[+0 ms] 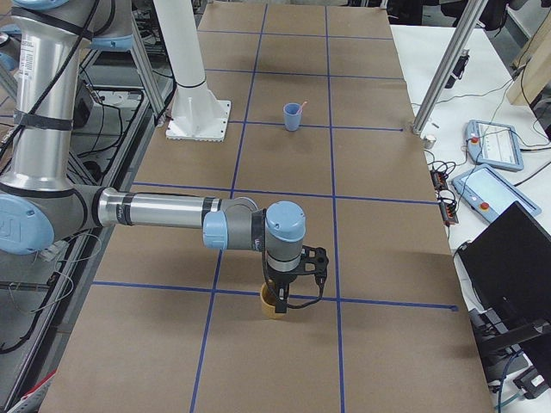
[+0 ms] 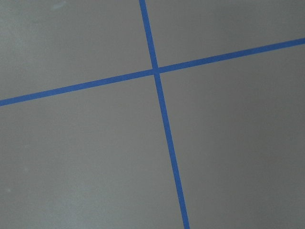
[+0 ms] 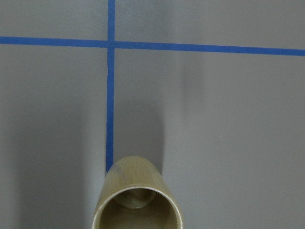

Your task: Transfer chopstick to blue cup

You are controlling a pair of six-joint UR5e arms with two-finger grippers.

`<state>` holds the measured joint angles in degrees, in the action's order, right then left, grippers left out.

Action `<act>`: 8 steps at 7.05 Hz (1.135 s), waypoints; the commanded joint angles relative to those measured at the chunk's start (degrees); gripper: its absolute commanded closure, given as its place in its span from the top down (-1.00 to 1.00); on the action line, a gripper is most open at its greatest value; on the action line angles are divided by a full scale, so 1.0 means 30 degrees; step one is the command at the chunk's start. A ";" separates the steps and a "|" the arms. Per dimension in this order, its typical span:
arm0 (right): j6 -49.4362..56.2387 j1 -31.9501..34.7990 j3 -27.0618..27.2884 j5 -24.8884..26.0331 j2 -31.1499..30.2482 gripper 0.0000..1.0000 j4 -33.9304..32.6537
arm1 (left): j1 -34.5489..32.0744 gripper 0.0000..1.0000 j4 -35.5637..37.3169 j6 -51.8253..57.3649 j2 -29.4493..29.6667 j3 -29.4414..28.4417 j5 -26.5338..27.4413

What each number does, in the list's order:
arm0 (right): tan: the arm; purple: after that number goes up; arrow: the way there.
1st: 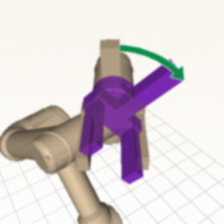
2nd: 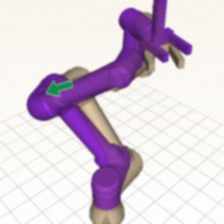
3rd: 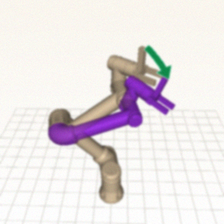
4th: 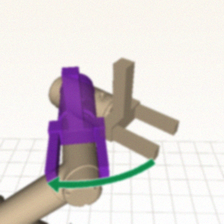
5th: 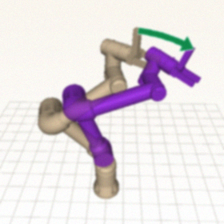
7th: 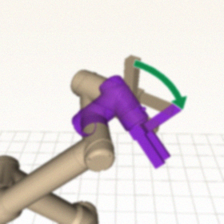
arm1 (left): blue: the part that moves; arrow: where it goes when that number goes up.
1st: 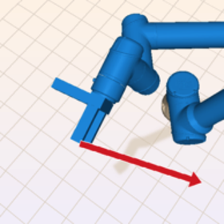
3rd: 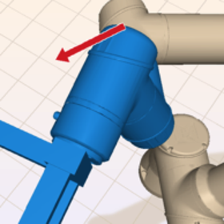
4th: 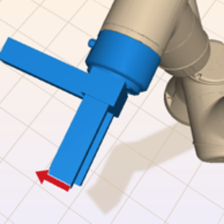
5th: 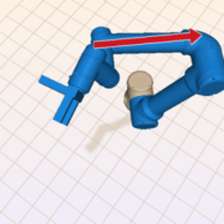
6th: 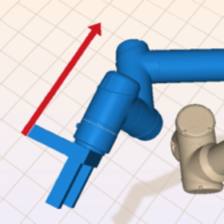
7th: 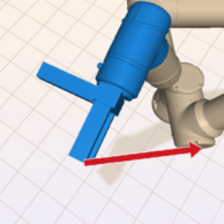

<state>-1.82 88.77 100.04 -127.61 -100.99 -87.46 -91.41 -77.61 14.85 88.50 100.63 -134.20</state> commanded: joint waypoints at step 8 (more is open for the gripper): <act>0.0139 0.0000 0.0551 -0.1117 -0.0176 1.00 0.0003 | 0.0000 0.97 0.0000 0.0000 0.0004 -0.0029 -0.0002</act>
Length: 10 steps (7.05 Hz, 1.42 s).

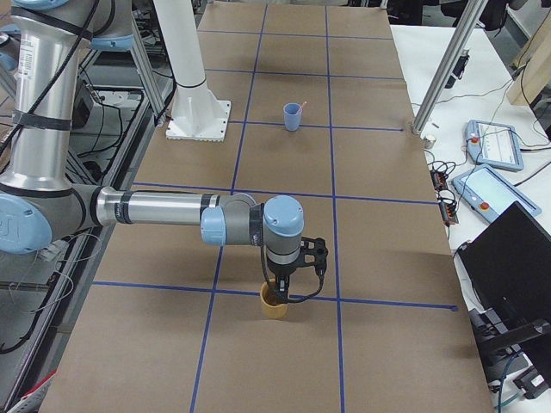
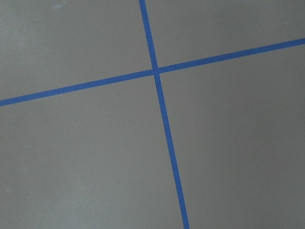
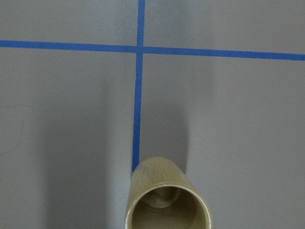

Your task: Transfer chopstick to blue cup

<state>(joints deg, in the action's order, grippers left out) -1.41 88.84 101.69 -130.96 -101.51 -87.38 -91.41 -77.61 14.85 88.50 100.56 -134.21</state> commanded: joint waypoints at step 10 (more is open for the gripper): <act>0.0030 -0.0024 0.0293 -0.0088 -0.0089 1.00 0.0007 | 0.0029 0.97 0.0000 0.0000 0.0001 -0.0034 0.0030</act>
